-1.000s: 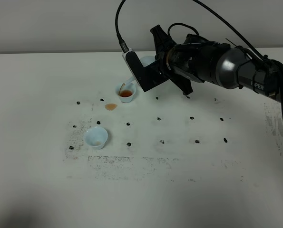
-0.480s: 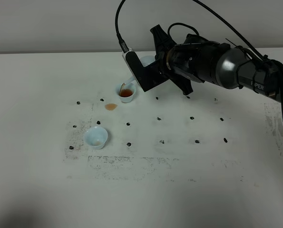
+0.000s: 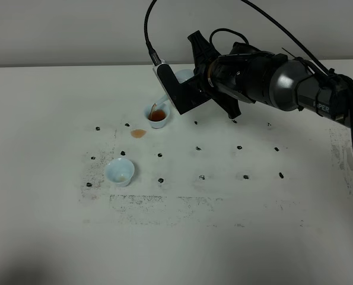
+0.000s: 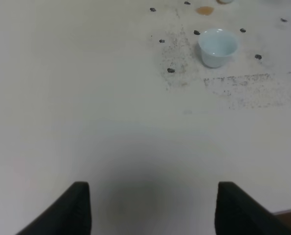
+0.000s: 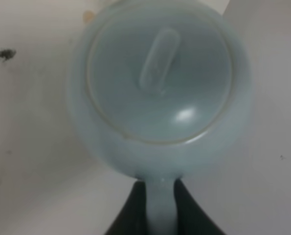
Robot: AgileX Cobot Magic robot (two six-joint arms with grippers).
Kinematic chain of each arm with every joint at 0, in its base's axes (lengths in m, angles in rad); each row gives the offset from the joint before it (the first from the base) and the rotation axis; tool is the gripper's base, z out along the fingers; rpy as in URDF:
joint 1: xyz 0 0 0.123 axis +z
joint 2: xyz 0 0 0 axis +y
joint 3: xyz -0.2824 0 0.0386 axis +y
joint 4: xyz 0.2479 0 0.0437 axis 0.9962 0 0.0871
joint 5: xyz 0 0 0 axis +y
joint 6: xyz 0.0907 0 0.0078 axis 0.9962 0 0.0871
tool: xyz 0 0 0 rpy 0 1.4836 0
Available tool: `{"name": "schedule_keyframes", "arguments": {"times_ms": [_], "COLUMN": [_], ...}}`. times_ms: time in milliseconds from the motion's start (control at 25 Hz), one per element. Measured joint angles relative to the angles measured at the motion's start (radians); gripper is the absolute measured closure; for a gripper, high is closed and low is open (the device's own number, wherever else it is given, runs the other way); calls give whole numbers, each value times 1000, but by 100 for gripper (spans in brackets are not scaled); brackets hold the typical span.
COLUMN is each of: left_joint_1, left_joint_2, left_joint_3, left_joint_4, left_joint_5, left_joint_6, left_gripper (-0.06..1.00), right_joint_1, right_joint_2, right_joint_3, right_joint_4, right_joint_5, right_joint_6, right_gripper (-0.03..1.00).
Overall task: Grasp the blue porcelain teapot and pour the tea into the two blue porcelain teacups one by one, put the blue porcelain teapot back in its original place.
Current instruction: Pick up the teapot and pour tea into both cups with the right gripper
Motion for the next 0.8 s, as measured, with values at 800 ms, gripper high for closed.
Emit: {"name": "schedule_keyframes", "arguments": {"times_ms": [800], "left_joint_1": [0], "left_joint_2": [0], "left_joint_3": [0], "left_joint_4": [0], "left_joint_5": [0], "left_joint_6": [0], "left_gripper": [38], "right_joint_1": [0], "right_joint_2": [0], "right_joint_3": [0], "right_joint_4": [-5], "right_joint_5": [-3], "right_joint_6": [0], "right_gripper": [89]}}
